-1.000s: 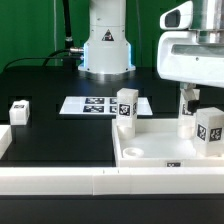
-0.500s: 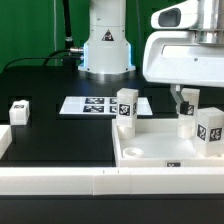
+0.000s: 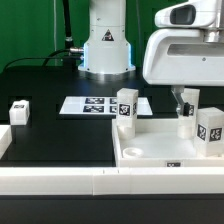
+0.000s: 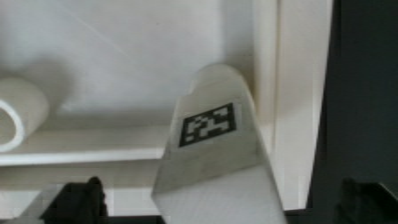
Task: Assemble square table
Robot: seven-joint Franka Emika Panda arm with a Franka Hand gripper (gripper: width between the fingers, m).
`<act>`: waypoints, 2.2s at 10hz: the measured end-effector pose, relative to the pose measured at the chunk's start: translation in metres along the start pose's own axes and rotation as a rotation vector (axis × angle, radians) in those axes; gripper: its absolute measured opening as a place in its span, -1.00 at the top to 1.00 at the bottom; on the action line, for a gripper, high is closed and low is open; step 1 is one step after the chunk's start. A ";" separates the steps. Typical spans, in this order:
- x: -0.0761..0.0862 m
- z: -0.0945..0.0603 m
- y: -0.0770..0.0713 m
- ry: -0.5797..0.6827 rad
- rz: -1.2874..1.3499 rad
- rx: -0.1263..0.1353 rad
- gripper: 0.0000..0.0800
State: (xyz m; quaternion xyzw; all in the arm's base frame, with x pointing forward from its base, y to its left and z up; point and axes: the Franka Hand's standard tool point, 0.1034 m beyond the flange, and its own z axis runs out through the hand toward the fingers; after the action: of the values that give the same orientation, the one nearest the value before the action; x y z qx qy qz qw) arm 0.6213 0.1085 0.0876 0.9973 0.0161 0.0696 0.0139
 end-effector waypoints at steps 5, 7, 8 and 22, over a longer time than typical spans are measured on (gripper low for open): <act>0.000 0.000 0.001 0.000 0.035 0.000 0.29; 0.000 0.000 0.000 -0.001 0.167 0.002 0.29; 0.000 0.000 0.000 0.001 0.275 0.003 0.29; -0.007 0.005 -0.007 -0.043 0.954 -0.009 -0.61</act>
Offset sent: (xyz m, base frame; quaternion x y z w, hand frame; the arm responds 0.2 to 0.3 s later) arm 0.0000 0.0000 0.0000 0.0000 0.0000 0.0650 0.9979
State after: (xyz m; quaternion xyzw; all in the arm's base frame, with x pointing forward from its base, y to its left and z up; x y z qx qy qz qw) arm 0.6146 0.1149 0.0818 0.8946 -0.4440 0.0479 -0.0148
